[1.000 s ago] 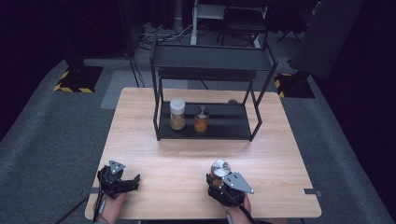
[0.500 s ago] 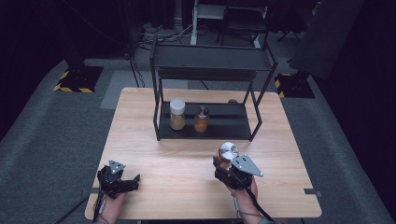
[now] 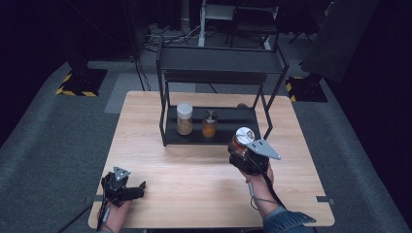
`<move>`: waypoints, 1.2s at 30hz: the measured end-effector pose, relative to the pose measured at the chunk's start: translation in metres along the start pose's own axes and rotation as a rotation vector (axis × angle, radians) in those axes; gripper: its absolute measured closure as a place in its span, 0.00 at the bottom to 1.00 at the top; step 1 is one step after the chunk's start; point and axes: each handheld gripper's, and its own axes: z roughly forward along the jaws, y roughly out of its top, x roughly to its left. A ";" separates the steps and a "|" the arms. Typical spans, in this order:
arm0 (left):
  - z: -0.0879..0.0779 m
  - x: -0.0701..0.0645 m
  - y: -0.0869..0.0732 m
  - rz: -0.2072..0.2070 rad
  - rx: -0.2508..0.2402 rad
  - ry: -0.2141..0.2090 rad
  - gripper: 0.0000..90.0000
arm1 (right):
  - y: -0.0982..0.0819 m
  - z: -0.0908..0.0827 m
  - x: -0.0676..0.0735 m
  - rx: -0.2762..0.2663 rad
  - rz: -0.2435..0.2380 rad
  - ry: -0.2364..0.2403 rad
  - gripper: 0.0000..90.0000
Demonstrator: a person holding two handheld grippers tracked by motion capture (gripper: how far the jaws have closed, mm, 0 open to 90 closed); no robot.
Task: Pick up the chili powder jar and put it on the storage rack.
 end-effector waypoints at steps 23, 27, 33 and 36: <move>0.000 0.001 0.000 0.002 0.000 -0.002 0.01 | 0.039 0.061 -0.038 0.022 0.018 -0.033 0.33; 0.000 0.001 0.000 0.002 0.000 -0.002 0.01 | 0.038 0.077 -0.040 0.036 0.014 -0.058 0.33; 0.000 0.001 0.000 0.002 0.000 -0.002 0.01 | 0.031 0.099 -0.042 0.047 -0.016 -0.096 0.33; 0.000 0.001 0.000 0.002 0.000 -0.002 0.01 | 0.028 0.108 -0.042 0.061 -0.022 -0.106 0.33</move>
